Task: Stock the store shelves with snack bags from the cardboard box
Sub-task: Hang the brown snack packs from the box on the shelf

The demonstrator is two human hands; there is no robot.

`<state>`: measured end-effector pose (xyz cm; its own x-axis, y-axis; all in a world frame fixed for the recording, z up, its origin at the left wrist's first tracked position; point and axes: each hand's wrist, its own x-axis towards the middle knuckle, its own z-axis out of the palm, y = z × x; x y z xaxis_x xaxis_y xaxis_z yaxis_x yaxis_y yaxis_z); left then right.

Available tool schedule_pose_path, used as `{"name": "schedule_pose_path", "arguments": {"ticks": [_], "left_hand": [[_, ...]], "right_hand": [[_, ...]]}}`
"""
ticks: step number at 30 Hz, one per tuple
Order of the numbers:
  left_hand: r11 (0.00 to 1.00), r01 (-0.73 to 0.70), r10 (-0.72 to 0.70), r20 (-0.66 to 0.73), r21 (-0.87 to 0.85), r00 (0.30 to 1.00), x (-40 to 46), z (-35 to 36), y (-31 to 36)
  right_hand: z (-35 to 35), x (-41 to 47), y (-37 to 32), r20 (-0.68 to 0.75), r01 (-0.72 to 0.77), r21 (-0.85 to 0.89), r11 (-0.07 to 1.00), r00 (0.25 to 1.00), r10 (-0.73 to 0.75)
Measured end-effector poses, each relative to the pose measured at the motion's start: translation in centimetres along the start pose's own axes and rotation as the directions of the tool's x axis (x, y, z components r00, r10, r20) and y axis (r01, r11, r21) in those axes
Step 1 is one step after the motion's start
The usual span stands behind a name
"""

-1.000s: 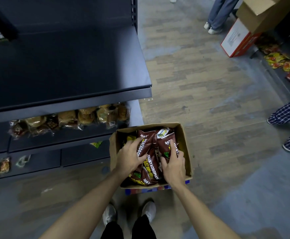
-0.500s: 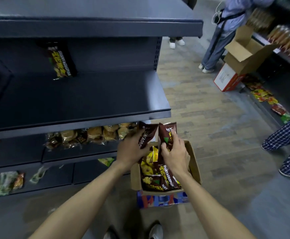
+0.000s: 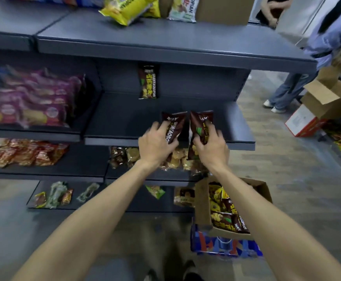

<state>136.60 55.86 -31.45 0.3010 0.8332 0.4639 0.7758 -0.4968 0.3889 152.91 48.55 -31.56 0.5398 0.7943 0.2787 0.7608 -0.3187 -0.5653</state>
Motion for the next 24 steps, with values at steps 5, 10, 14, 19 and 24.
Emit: {"name": "schedule_pose_path", "arguments": {"ticks": [5, 10, 14, 19, 24], "left_hand": [[0.99, 0.037, -0.029, -0.06, 0.134, 0.998, 2.5, -0.8, -3.7], [0.979, 0.036, -0.013, -0.114, 0.201, 0.993, 5.0, 0.4, -5.7], [0.961, 0.091, -0.05, -0.159, 0.26, 0.986, 7.3, 2.0, -6.6], [0.968, 0.135, -0.121, -0.076, 0.211, 0.99, 10.5, 4.8, -6.9], [0.958, 0.15, -0.147, -0.031, 0.246, 0.989, 14.1, 8.1, -8.3]], "right_hand": [[2.7, 2.4, -3.9, 0.023, 0.06, -0.025, 0.998, 0.998, -0.059], [5.3, 5.5, -5.1, 0.05, 0.102, -0.059, 0.993, 0.994, -0.099], [7.0, 8.5, -5.4, 0.039, 0.109, -0.014, 0.994, 0.993, -0.108], [9.4, 12.8, -4.6, 0.002, 0.095, 0.019, 0.995, 0.995, -0.095], [12.7, 17.1, -3.4, -0.001, 0.11, 0.04, 0.993, 0.994, -0.11]]}}
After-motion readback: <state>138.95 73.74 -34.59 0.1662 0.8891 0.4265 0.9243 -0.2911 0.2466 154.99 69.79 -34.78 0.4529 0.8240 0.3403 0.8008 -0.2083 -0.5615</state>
